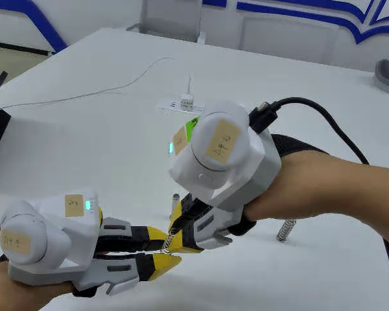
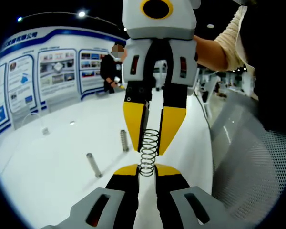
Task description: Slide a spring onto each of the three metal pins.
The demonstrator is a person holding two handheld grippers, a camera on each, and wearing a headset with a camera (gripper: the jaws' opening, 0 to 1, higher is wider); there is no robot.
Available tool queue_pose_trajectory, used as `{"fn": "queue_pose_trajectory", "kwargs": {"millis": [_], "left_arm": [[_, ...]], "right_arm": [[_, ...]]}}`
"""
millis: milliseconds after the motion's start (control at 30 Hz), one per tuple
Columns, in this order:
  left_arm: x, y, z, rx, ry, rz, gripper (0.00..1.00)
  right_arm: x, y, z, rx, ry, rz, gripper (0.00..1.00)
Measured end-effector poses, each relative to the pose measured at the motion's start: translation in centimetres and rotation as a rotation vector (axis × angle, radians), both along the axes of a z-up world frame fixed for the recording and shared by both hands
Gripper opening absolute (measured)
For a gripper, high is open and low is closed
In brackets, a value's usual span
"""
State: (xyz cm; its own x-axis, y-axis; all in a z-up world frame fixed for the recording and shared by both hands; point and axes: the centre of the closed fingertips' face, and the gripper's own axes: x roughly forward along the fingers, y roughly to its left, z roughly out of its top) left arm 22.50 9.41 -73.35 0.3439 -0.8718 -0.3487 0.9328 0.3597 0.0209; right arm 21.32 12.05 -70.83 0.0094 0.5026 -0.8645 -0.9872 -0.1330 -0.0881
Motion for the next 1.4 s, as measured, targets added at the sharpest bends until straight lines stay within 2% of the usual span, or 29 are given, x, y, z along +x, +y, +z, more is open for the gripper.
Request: {"fn": "queue_pose_trajectory", "kwargs": {"millis": [433, 1400], "left_arm": [[0.6, 1.1, -0.3, -0.002, 0.018, 0.045, 0.22], [2.0, 2.9, -0.5, -0.003, 0.02, 0.144, 0.45]], "right_arm": [[0.8, -0.4, 0.4, -0.007, -0.011, -0.019, 0.12], [3.3, -1.2, 1.7, -0.003, -0.039, -0.073, 0.12]]}}
